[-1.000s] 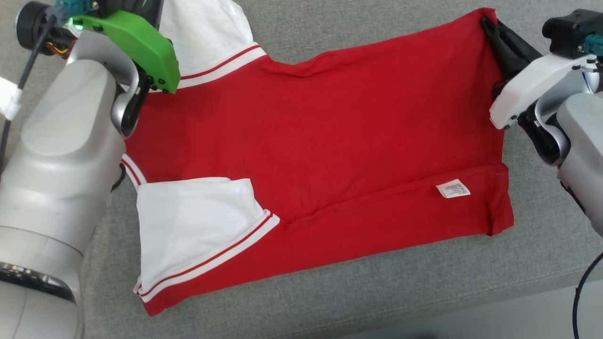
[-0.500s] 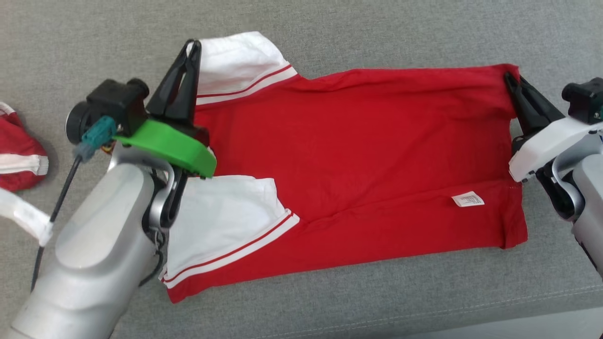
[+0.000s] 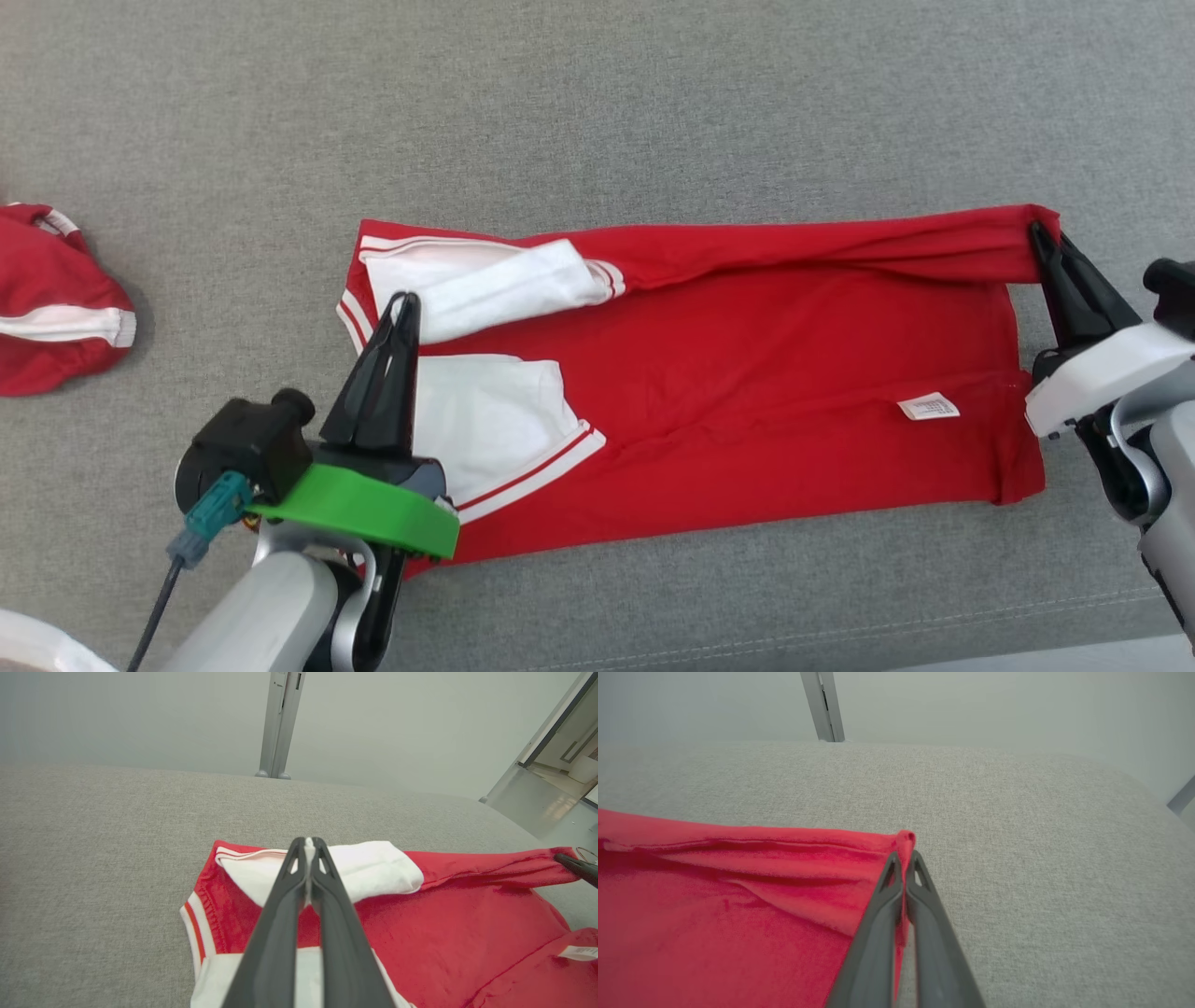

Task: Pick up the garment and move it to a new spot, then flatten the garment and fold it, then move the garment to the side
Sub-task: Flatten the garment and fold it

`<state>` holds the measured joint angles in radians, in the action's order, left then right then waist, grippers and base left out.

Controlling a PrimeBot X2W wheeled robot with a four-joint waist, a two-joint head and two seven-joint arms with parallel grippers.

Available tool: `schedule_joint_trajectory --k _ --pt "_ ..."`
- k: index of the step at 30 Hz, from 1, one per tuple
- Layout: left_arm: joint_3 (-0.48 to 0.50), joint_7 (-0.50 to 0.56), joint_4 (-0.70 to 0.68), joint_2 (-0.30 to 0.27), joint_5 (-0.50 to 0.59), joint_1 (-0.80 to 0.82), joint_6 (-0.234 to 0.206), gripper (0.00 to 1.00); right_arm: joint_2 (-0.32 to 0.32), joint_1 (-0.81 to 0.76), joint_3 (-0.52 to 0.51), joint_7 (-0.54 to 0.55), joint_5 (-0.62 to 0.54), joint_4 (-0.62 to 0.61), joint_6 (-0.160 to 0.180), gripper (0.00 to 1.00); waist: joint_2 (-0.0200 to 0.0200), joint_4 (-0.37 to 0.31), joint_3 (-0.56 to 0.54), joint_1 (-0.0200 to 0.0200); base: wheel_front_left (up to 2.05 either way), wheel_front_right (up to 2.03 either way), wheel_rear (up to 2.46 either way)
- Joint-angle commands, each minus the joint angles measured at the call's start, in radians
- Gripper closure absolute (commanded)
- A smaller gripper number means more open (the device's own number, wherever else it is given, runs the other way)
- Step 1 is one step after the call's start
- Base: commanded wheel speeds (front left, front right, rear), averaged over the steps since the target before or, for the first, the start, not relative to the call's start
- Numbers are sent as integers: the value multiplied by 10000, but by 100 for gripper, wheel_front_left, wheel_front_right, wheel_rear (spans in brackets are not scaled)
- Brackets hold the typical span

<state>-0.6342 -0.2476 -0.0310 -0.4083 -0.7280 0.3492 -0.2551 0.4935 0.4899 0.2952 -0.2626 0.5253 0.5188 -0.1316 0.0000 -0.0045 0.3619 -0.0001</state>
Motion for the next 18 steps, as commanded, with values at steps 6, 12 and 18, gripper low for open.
schedule_joint_trajectory --k 6,12,18 --pt "101 -108 -50 47 -186 -1251 -245 100 -284 -1242 -498 -28 -202 -638 19 100 0 -5 -299 1 0 0 0" --pt "159 -170 350 386 -49 -1590 -168 0 -549 -1841 -702 -28 -150 -855 19 0 0 6 -602 1 0 0 0" --pt "1107 -179 430 805 814 -1593 -14 0 -579 -2163 -1038 -30 -199 -1722 19 0 0 -40 -1019 1 0 0 0"
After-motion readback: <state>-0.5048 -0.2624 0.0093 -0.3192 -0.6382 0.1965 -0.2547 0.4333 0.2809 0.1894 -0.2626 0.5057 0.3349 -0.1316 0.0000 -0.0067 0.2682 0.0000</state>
